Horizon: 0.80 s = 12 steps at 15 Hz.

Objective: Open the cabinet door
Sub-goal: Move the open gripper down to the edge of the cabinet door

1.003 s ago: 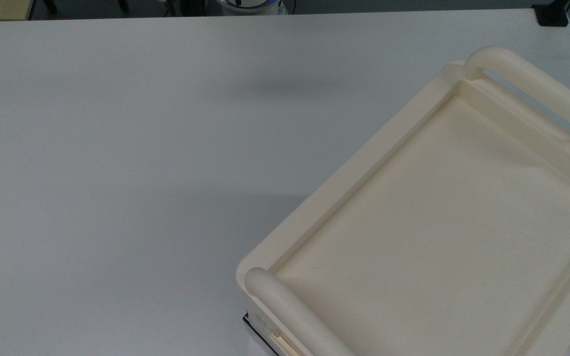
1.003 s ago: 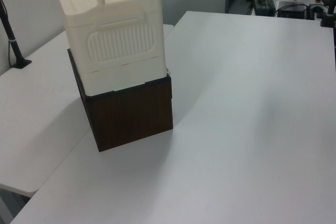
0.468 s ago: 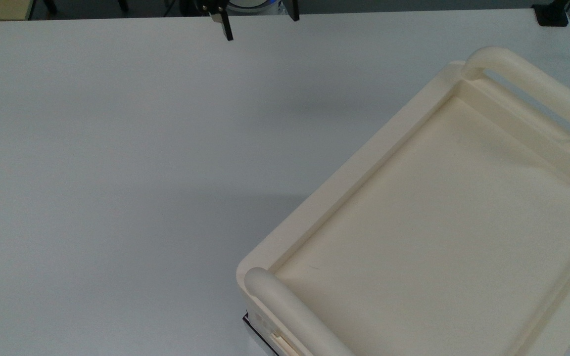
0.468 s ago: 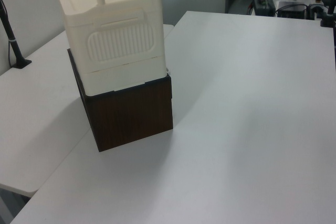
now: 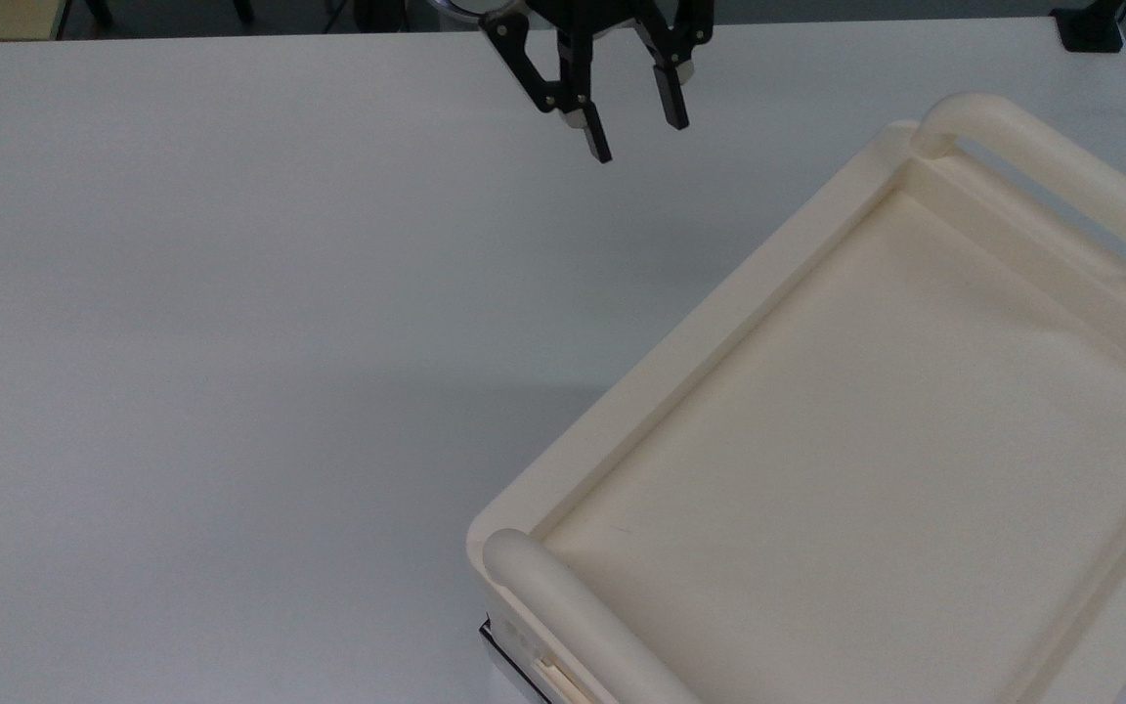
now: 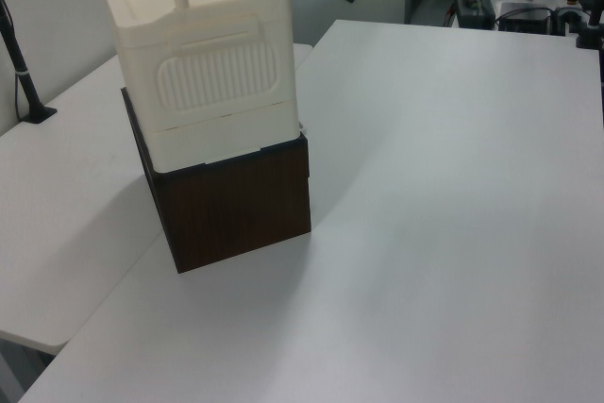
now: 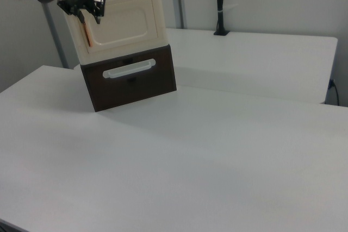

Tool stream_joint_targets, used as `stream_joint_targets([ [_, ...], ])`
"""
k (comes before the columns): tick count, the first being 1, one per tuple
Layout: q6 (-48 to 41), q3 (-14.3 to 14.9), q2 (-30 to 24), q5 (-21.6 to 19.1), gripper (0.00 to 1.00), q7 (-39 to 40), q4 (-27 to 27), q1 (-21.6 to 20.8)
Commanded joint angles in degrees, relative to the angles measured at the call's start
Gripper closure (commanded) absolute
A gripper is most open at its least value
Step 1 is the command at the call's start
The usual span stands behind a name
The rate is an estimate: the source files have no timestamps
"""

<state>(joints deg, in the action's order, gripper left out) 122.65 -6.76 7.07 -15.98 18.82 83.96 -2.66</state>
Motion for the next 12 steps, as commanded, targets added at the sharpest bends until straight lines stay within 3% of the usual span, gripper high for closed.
stream_joint_targets([
  [1, 4.0, -2.0, 2.0, -1.3, 0.51, 3.9, -1.1, -0.3],
  [6, 4.8, -3.3, 2.8, -1.0, 0.52, 6.4, -2.0, -0.4],
  [12, 9.1, -5.5, 5.0, -0.8, 0.65, 5.6, -2.3, -1.3],
])
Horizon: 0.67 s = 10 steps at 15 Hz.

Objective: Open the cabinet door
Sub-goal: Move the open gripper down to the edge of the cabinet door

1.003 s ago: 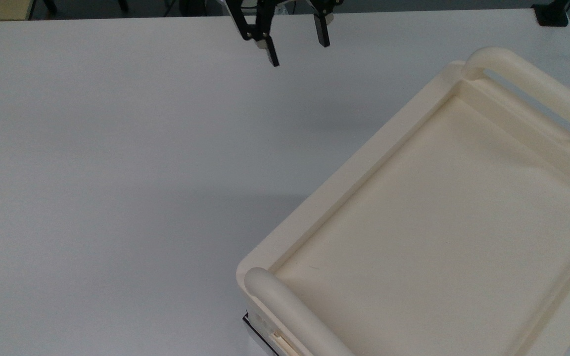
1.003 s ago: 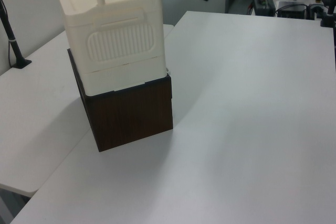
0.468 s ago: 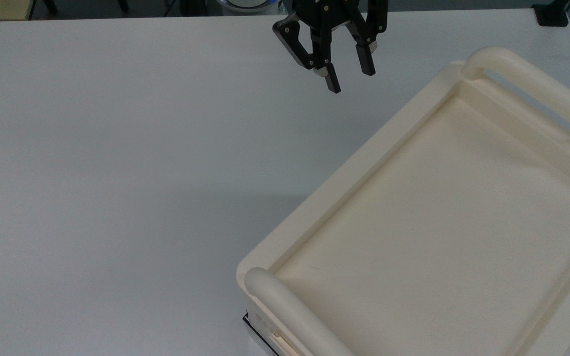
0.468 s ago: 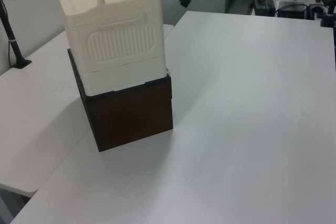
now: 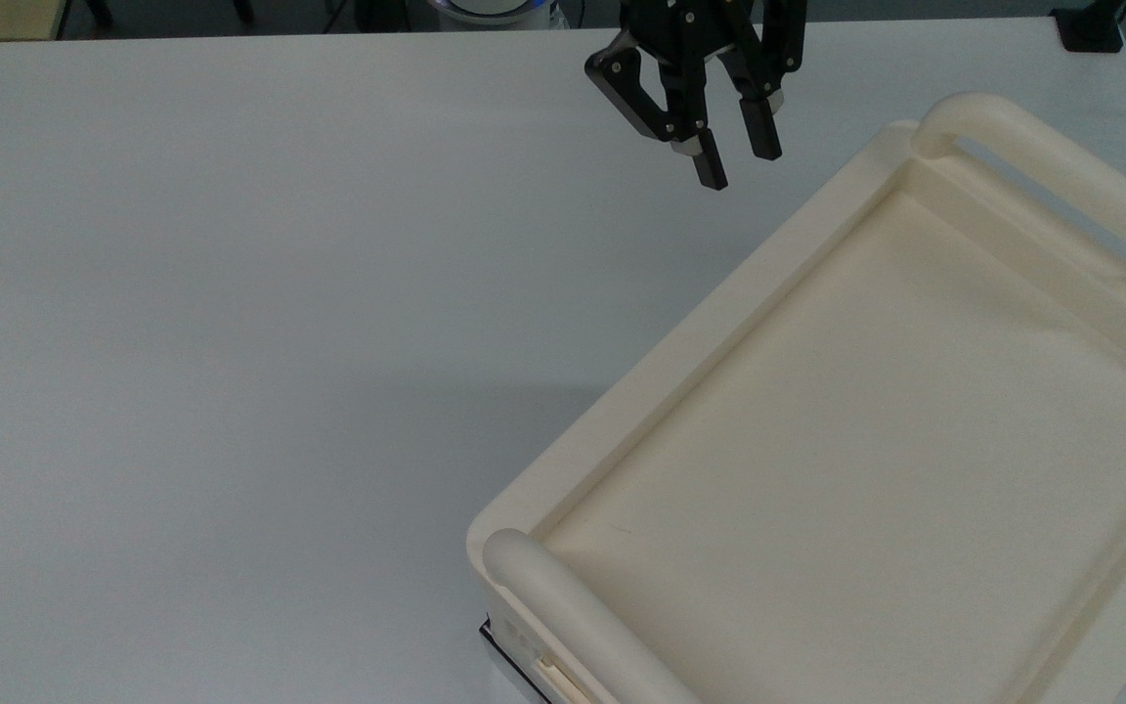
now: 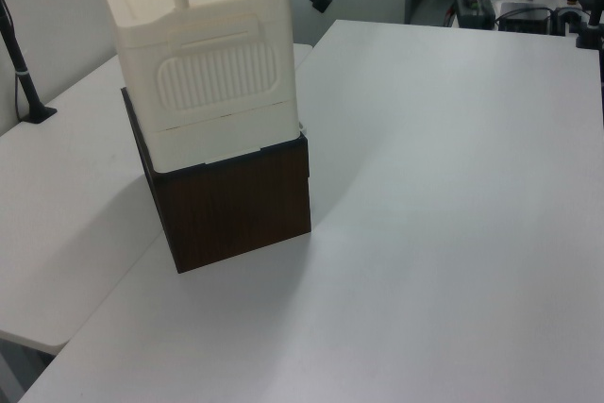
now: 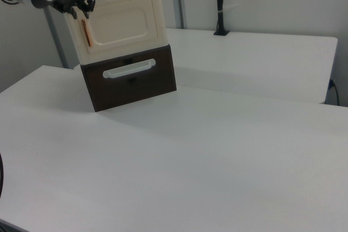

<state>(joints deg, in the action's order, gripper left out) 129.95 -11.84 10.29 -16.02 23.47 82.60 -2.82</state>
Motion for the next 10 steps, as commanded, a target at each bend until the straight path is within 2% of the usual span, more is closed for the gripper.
stream_joint_targets([
  [1, 2.6, -0.4, 2.3, -0.8, 0.65, 1.0, -1.0, -1.3],
  [10, 7.2, -0.4, 5.1, 0.5, 0.65, 0.9, -0.9, -2.6],
])
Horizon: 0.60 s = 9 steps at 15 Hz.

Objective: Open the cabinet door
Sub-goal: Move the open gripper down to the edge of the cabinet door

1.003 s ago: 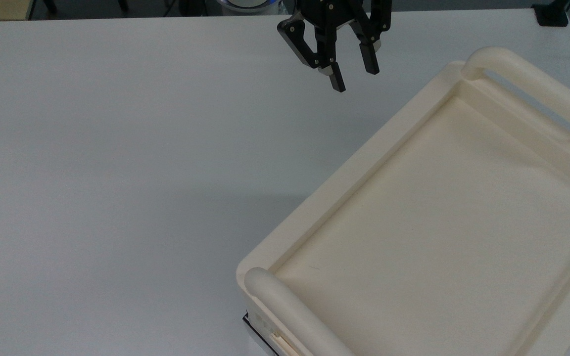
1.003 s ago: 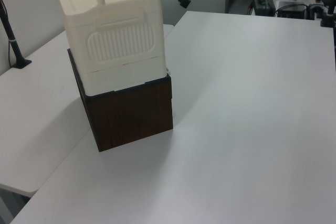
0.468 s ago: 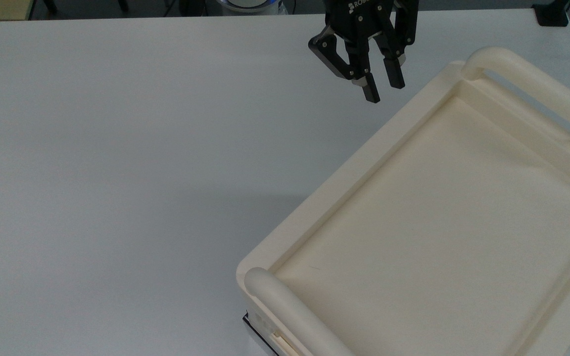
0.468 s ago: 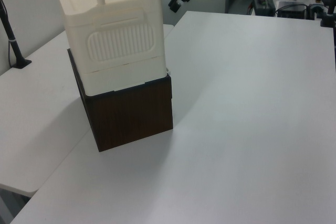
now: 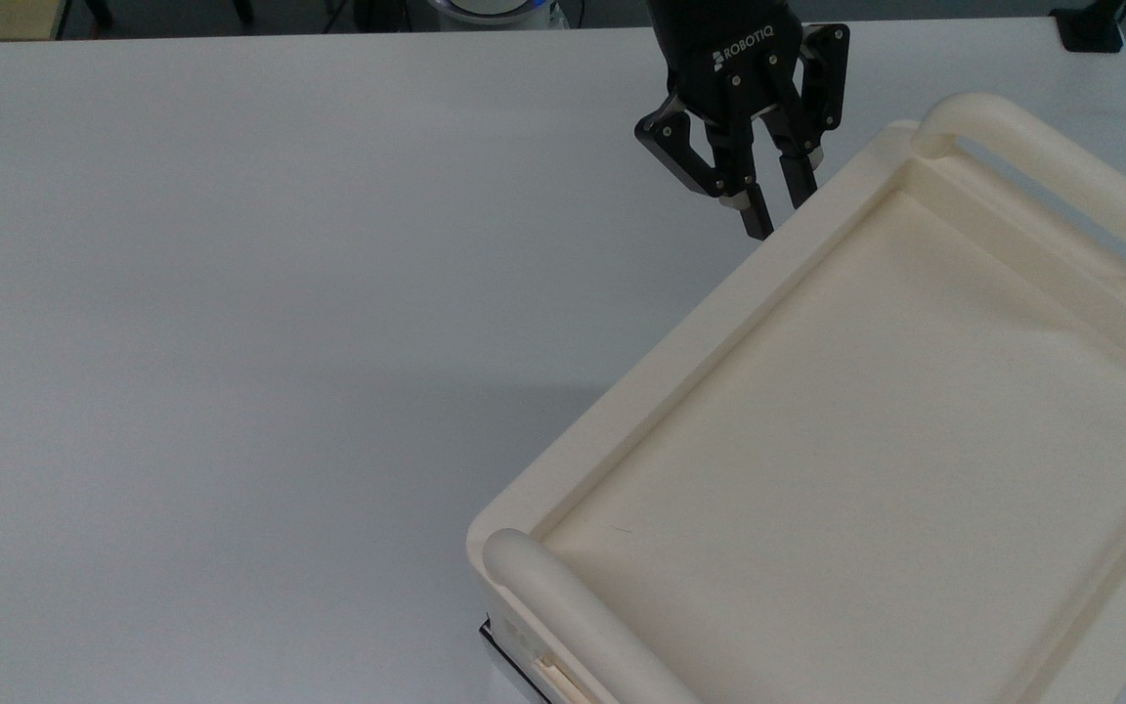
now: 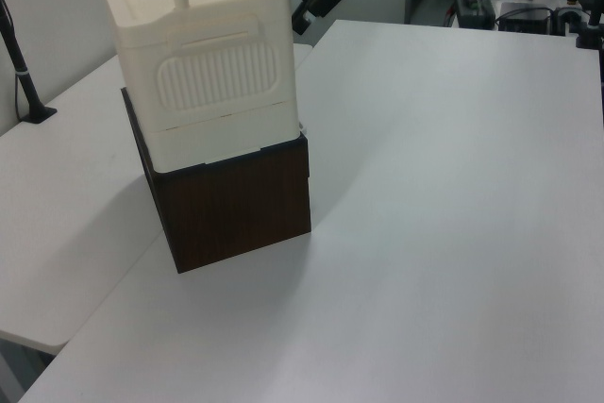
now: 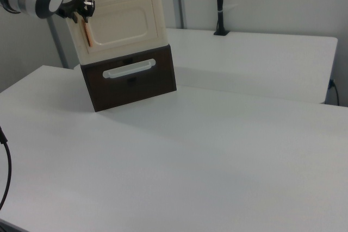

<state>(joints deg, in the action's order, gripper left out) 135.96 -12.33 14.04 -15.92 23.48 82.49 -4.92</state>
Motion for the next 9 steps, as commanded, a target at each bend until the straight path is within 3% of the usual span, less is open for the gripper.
stream_joint_targets([
  [1, 1.5, 0.1, 1.8, 0.4, 0.67, 0.9, -0.9, -0.6],
  [4, 4.3, 0.0, 2.0, 0.5, 0.73, 0.8, -0.5, -1.1],
  [9, 4.4, 0.1, 2.4, 0.7, 0.96, 0.7, -0.4, -1.3],
])
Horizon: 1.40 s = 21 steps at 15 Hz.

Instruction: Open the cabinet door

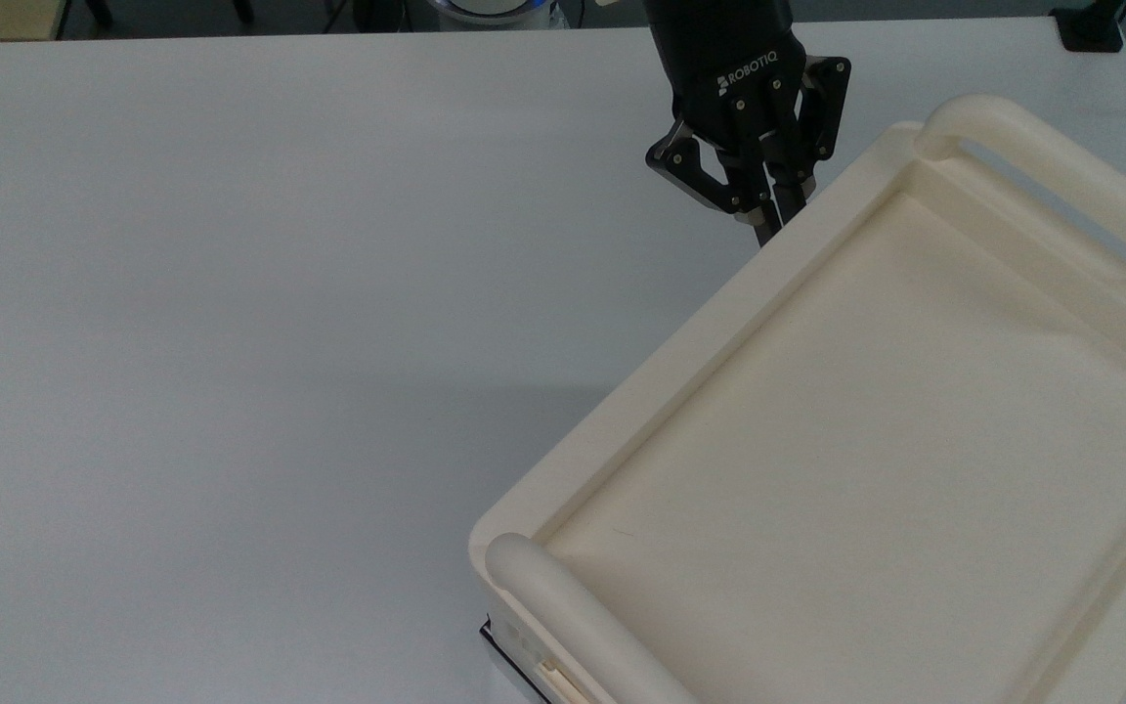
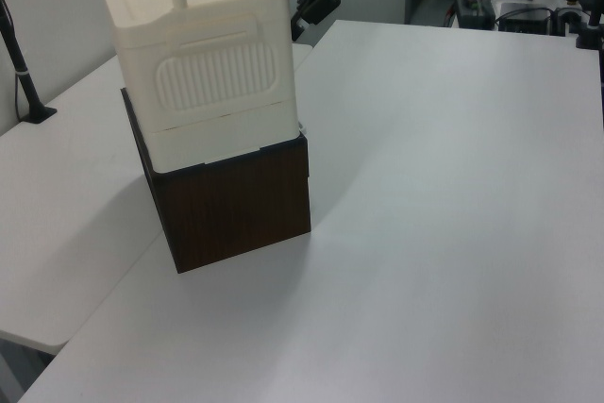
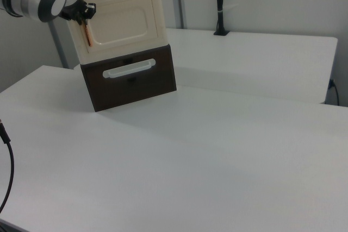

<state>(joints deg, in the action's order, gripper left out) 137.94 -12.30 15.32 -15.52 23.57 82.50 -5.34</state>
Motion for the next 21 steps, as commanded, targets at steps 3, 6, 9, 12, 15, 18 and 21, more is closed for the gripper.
stream_joint_targets([
  [3, 2.4, 0.0, 0.9, 0.3, 0.98, 0.5, -0.3, -0.9],
  [6, 2.2, 0.0, 0.1, 0.6, 0.98, 0.6, 1.2, -0.5],
  [9, 1.3, 0.1, -1.7, 0.6, 0.98, 0.7, 3.1, 0.9],
  [12, 1.0, 0.2, -3.2, 0.6, 0.98, 0.7, 4.5, 1.6],
  [15, -2.0, 0.3, -4.3, 0.6, 0.98, 0.9, 4.5, 3.1],
  [18, -4.6, 0.6, -5.1, 0.6, 0.98, 0.9, 4.5, 4.2],
  [21, -6.2, 0.6, -5.7, 0.6, 0.98, 1.1, 5.0, 5.7],
])
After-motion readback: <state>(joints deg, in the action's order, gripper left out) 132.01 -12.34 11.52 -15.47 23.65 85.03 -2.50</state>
